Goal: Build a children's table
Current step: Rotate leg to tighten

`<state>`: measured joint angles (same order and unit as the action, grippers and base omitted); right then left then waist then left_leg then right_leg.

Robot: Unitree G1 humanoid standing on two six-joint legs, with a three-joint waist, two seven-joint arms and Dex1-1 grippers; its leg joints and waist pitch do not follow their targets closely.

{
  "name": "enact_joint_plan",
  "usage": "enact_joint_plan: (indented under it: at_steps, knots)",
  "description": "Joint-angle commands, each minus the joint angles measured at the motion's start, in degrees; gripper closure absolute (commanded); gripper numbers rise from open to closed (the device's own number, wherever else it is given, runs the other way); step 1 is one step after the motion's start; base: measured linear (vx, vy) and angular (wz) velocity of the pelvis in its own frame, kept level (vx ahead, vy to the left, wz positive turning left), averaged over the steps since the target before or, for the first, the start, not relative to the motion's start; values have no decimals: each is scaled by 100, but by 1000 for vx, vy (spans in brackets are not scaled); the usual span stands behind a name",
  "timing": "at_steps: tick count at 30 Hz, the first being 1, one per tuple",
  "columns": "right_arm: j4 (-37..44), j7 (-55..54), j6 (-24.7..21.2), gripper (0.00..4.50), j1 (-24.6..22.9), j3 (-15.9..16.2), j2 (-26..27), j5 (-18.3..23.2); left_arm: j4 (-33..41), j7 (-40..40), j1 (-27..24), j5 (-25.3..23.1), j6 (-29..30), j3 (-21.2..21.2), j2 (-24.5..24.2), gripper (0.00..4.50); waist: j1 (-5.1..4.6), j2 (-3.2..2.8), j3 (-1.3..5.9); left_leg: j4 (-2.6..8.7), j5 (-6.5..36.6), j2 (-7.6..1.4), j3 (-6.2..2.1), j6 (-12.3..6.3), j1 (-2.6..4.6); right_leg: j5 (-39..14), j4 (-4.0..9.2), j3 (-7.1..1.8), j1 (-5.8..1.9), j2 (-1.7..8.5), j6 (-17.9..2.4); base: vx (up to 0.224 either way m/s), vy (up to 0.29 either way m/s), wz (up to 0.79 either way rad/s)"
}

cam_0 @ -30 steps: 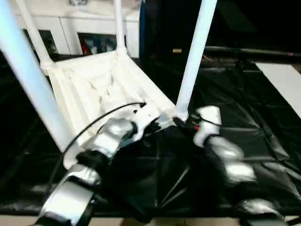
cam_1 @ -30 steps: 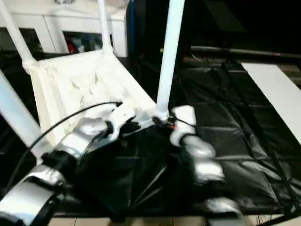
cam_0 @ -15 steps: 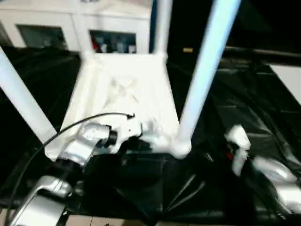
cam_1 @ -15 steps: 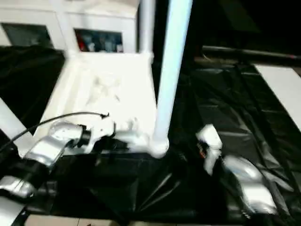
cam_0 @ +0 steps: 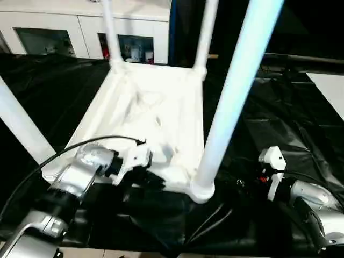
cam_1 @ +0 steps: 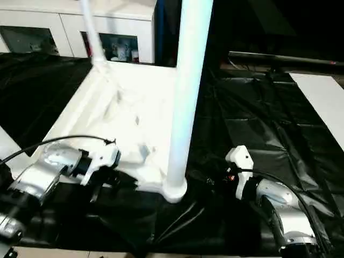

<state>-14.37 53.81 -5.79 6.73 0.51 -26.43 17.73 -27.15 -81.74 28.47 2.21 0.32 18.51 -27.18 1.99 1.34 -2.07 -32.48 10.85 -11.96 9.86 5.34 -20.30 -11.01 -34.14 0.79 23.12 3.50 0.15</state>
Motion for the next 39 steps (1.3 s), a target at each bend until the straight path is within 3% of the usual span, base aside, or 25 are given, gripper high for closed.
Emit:
enact_joint_plan:
  at_steps: [1, 7, 10, 12, 13, 15, 19, 20, 22, 23, 24, 26, 27, 28, 29, 30, 31, 32, 33, 34, 35, 36, 37, 38, 39]
  knots:
    - [29, -49, 25, 77, 62, -30, 19, 8, 108, 103, -49, 111, 227, -10, 70, 423, -13, 34, 268, 323, 1108, -84, 54, -347, 4, -853, 366, -138, -277, 275, -1287, 0, 0, 0]
    - [68, -160, 6, 78, 1, -184, 38, 71, 759, 598, -232, 708, 497, -625, 292, 377, -5, 80, 286, 290, 904, -78, 63, -387, -17, -516, 314, -133, -300, 264, -1396, 0, 0, 0]
    - [305, -728, -114, 78, -119, -356, 102, -47, 1172, 1768, -436, 1080, 996, -1430, 604, 363, -3, 51, 279, 280, 892, -80, 62, -400, -19, -461, 313, -132, -309, 265, -1412, 0, 0, 0]
    - [307, -868, -148, 78, -126, -409, 116, -72, 1242, 2054, -482, 1134, 1188, -1575, 702, 363, -14, 54, 279, 272, 920, -61, 67, -370, -11, -551, 329, -123, -308, 237, -1370, 0, 0, 0]
    - [390, -1273, -145, 78, -135, -636, 206, -78, 1228, 2797, -563, 901, 1103, -1758, 912, 363, -21, -46, 266, 277, 994, -68, 59, -333, -1, -610, 356, -125, -290, 227, -1323, 0, 0, 0]
    - [603, -1682, -219, 78, -195, -859, 326, -50, 1325, 3427, -716, 799, 977, -1952, 1176, 363, -39, 14, 276, 266, 1013, -57, 57, -317, -13, -636, 366, -122, -313, 220, -1270, 0, 0, 0]
    - [1193, -2524, -460, 78, -374, -1038, 675, -218, 1598, 4534, -1050, 149, 1011, -2010, 1411, 363, -31, -43, 288, 270, 865, -58, 28, -318, -36, -559, 360, -119, -317, 209, -1078, 0, 0, 0]
    - [1226, -2639, -498, 78, -357, -1016, 756, -234, 1567, 4698, -1068, 29, 916, -1984, 1398, 363, -36, -92, 285, 283, 907, -48, 18, -297, -33, -658, 375, -113, -308, 206, -996, 0, 0, 0]
    - [1258, -2735, -428, 78, -363, -857, 897, -350, 1666, 5117, -1169, 131, 884, -2271, 1558, 363, -64, -85, 278, 282, 1109, -45, 25, -237, -21, -850, 410, -115, -288, 201, -984, 0, 0, 0]
    - [1259, -2873, -476, 78, -349, -765, 980, -419, 1846, 5290, -1262, 140, 960, -2377, 1579, 363, -72, 0, 266, 288, 1201, -45, 28, -223, -34, -1015, 424, -113, -286, 200, -974, 0, 0, 0]
    - [1259, -2873, -476, 78, -349, -765, 980, -419, 1846, 5290, -1262, 140, 960, -2377, 1579, 363, -61, -54, 268, 301, 1195, -53, 15, -199, -35, -1082, 411, -114, -277, 213, -974, 0, 0, 0]
    - [1189, -3207, -586, 78, -260, -671, 1268, -424, 2183, 5721, -1409, 142, 1163, -2675, 1616, 363, -87, 159, 274, 266, 1025, -53, 49, -286, -58, -967, 415, -125, -257, 192, -927, 0, 0, 0]
    - [1146, -3328, -621, 78, -205, -636, 1390, -424, 2245, 5857, -1435, 153, 1205, -2781, 1610, 363, -77, 102, 275, 265, 694, -46, 25, -325, -111, -643, 339, -126, -244, 203, -988, 0, 0, 0]
    - [1083, -3404, -600, 78, -163, -577, 1489, -465, 2304, 6012, -1494, 146, 1237, -2892, 1629, 363, -51, -36, 306, 222, 166, -19, 15, -431, -126, -60, 307, -119, -216, 196, -1096, 0, 0, 0]
    - [1178, -3454, -641, 78, -129, -457, 1555, -530, 2480, 6166, -1577, 208, 1329, -2990, 1679, 363, -94, -49, 394, 51, -1174, 49, 38, -831, -187, 1755, 169, -71, -151, 101, -1350, 0, 0, 0]
    - [1252, -3457, -685, 78, -79, -395, 1571, -557, 2531, 6166, -1557, 278, 1389, -3040, 1674, 363, -99, -1, 542, -166, -2780, 186, 62, -1371, -283, 3960, 10, 21, -72, -42, -1541, 0, 0, 0]
    - [1252, -3457, -685, 78, -79, -395, 1571, -557, 2531, 6166, -1557, 278, 1389, -3040, 1674, 363, -106, 30, 544, -223, -3033, 281, 95, -1598, -363, 4610, 30, 77, 15, -83, -1607, 0, 0, 0]
    - [1259, -3443, -662, 78, -35, -399, 1617, -517, 2507, 6197, -1525, 363, 1397, -3103, 1704, 363, -75, 70, 690, -370, -3505, 376, 74, -1984, -469, 5888, -53, 150, 92, -128, -1764, -87, 24, 11]
    - [1251, -3565, -706, 78, 4, -445, 1690, -526, 2491, 6260, -1544, 275, 1484, -3080, 1670, 363, -33, 48, 731, -445, -3097, 389, 48, -2180, -569, 6037, 4, 190, 191, -55, -1921, -141, 29, 14]
    - [1226, -3679, -750, 78, 49, -481, 1753, -542, 2445, 6309, -1535, 197, 1546, -3061, 1624, 363, -14, 9, 696, -412, -2669, 328, 25, -2202, -596, 5465, 93, 233, 254, 3, -1951, -141, 29, 14]
    - [1234, -3747, -753, 78, 64, -506, 1785, -553, 2497, 6382, -1573, 236, 1562, -3109, 1653, 363, -28, -79, 609, -289, -1438, 200, 30, -2126, -601, 3016, 375, 358, 325, 55, -1785, -197, 36, 5]
    - [1234, -3747, -753, 78, 64, -506, 1785, -553, 2497, 6382, -1573, 236, 1562, -3109, 1653, 363, -29, -141, 548, -222, -475, 100, 32, -1968, -545, 1307, 507, 410, 348, 56, -1592, -218, 49, -7]
    - [1232, -3780, -748, 78, 68, -516, 1785, -576, 2551, 6370, -1613, 275, 1586, -3109, 1669, 363, -133, -172, 358, -23, 2083, -79, 40, -1264, -306, -2273, 717, 610, 393, 6, -869, -218, 49, -7]
    - [1191, -3875, -706, 78, 76, -523, 1786, -651, 2628, 6298, -1695, 291, 1571, -3043, 1661, 363, -165, -307, 93, 589, 4587, -493, -80, -288, -283, -3275, 204, 939, 288, -202, -19, -218, 51, -15]
    - [1150, -3975, -677, 78, 82, -543, 1791, -712, 2684, 6232, -1747, 312, 1589, -2984, 1658, 363, 437, -307, -22, 1032, 5642, -416, 385, 351, -1027, -2119, -1221, 971, -403, -166, -246, -274, 71, 1]
